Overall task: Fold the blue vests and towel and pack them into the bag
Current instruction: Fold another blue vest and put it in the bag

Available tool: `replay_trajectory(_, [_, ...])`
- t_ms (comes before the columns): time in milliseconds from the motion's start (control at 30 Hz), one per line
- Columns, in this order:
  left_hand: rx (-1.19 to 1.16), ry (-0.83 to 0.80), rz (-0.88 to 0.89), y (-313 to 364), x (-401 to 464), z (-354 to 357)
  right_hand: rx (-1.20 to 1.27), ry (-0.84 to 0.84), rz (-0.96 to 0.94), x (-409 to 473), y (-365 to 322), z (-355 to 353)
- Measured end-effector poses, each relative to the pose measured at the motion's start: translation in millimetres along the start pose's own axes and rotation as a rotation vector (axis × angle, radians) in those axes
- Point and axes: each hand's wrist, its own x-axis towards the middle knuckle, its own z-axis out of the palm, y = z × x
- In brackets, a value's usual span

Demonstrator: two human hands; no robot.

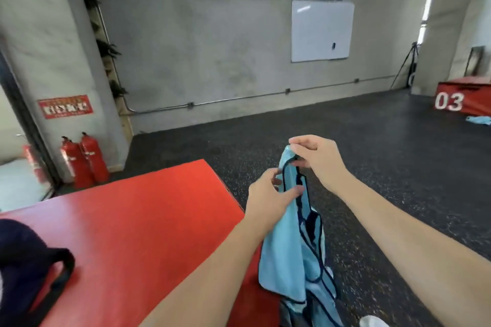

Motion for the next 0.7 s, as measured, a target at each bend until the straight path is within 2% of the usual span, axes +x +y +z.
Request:
replay_trajectory(233, [0.174,0.366,0.116,66,41,-119,-0.082,-0.05,-0.309,46,-136,36])
replay_trajectory(300, [0.153,0.405,0.167,85,47,-158,-0.077,-0.048,-0.377,56,-171,50])
replay_trajectory(467, [0.02,0.363,0.259,128,49,-195,-0.152,-0.151,-0.478,71,-234,84])
replay_trajectory(600, [-0.037,0.496,0.338,166,56,-227,-0.303,-0.22,-0.575,71,-278,108])
replay_trajectory(700, [0.015,0.598,0.367,185,54,-252,-0.346,-0.199,-0.642,66,-296,121])
